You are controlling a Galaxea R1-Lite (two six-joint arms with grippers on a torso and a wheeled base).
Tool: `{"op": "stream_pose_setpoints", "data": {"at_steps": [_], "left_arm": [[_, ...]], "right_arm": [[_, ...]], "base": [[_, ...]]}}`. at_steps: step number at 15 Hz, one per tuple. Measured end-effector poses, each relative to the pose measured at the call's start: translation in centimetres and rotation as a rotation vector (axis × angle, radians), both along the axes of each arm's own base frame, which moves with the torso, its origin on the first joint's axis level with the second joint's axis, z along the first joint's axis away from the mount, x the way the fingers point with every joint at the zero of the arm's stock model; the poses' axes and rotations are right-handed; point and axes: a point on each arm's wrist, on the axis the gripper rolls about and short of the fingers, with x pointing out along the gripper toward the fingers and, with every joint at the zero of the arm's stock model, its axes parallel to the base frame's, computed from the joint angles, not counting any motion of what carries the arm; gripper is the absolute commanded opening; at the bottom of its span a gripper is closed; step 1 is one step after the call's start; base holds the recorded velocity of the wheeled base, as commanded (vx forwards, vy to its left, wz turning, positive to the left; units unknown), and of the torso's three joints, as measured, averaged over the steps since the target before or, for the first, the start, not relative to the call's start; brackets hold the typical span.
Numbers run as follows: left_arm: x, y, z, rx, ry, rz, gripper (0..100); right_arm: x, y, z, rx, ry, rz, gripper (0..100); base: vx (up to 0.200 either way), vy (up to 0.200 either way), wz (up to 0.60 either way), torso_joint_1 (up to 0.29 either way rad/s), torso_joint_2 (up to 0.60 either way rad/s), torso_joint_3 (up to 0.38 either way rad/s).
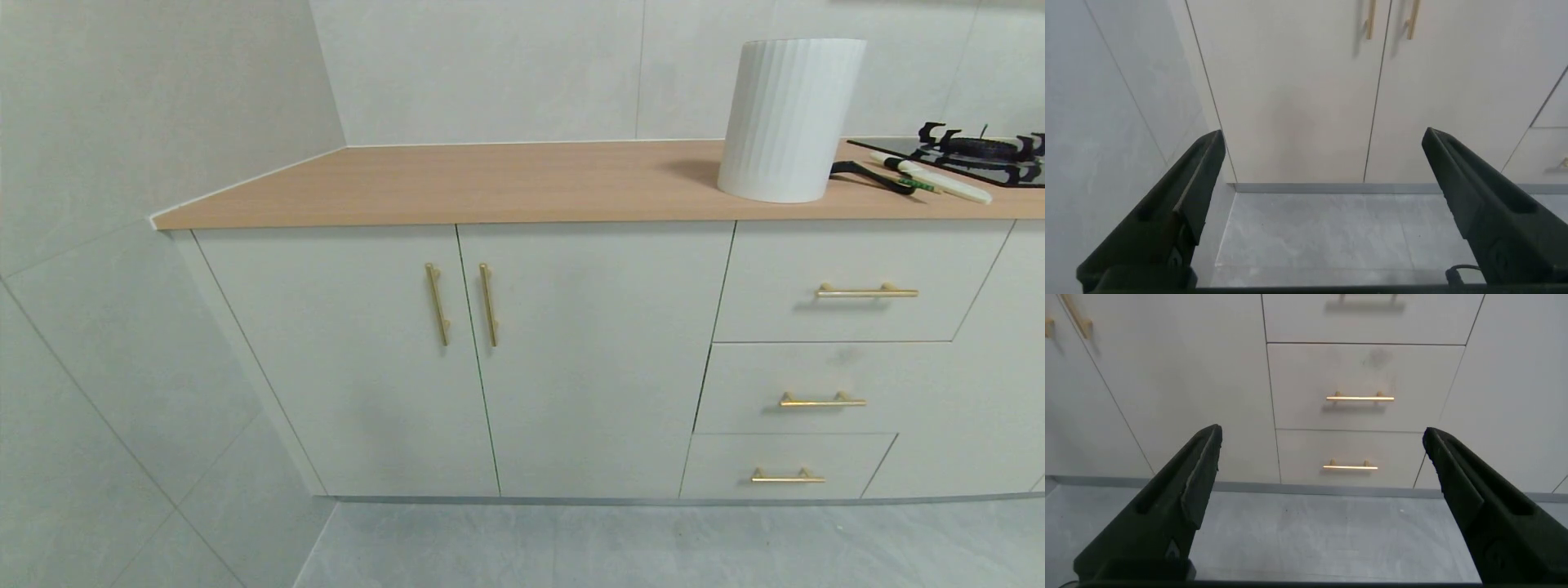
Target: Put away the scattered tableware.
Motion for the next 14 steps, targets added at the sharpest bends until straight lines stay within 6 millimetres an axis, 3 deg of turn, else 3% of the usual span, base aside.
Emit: {"op": "stream_pose_setpoints", "data": {"at_steps": [11,14], "left_arm": [[0.00,0.00,0.00,-0.002,0.000,0.000,100],[0.00,0.01,0.00,-0.006,0.000,0.005,100]], "right_arm": [[0.00,0.00,-0.03,-0.012,0.003,0.001,100],[0.00,0.00,-0.03,-0.011,0.003,0.001,100]], "base": [[0.000,0.000,0.00,0.000,0.00,0.000],[0.000,-0.200,0.00,-0.002,0.00,-0.001]]}}
